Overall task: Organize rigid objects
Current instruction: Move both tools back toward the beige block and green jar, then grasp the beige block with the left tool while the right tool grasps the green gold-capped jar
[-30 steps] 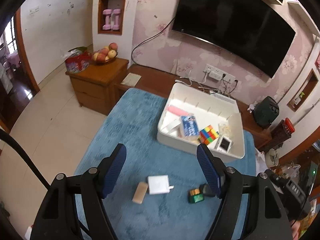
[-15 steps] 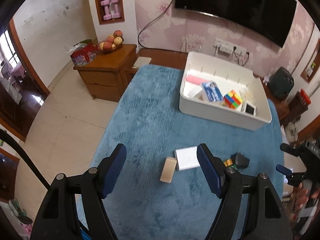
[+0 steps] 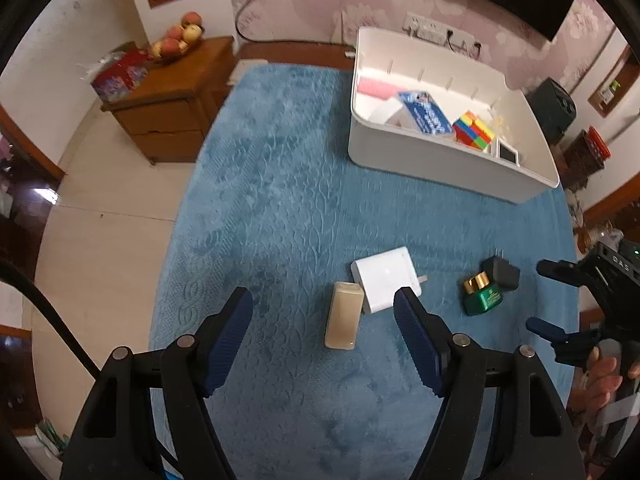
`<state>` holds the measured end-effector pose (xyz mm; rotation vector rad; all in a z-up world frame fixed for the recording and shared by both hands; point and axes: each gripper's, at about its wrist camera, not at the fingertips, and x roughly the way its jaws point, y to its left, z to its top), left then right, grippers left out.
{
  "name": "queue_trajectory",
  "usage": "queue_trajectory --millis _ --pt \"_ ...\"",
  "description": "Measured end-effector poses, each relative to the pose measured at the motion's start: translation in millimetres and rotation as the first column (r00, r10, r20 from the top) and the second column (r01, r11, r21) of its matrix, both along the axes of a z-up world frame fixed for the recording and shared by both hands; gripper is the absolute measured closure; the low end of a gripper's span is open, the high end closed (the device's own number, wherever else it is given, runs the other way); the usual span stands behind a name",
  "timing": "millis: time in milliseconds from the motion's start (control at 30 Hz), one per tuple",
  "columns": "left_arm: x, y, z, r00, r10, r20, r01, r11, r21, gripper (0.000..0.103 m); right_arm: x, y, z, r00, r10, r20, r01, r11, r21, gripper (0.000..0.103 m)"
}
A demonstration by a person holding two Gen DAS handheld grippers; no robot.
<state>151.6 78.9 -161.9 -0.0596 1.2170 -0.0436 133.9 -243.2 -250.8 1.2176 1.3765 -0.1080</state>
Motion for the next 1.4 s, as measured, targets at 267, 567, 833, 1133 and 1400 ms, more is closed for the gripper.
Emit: queue_trajectory --millis 267,567,833,1133,1400 --pt "13 10 -31 0.993 -0.068 -0.101 0.064 0.997 -0.04 0.027 4 26 -19 0.993 -0.098 -0.072 0.097 0.995 -0.008 0.023" --pt "22 7 -65 0.967 -0.159 -0.202 0.137 0.984 -0.117 0.027 20 40 -27 0.978 -0.16 -0.133 0.146 0.983 -0.108 0.023" --pt "32 -4 -88 0.941 -0.215 -0.262 0.172 0.969 -0.179 0.027 36 49 -30 0.967 -0.161 -0.198 0.112 0.965 -0.237 0.023" --pt "44 1 -103 0.929 -0.206 -0.308 0.148 0.969 -0.199 0.027 51 67 -32 0.96 -0.149 -0.236 0.077 0.954 -0.289 0.037" --pt "46 5 -112 0.915 -0.202 -0.35 0.109 0.958 -0.267 0.028 46 70 -34 0.957 -0.183 -0.226 0.108 0.945 -0.307 0.051"
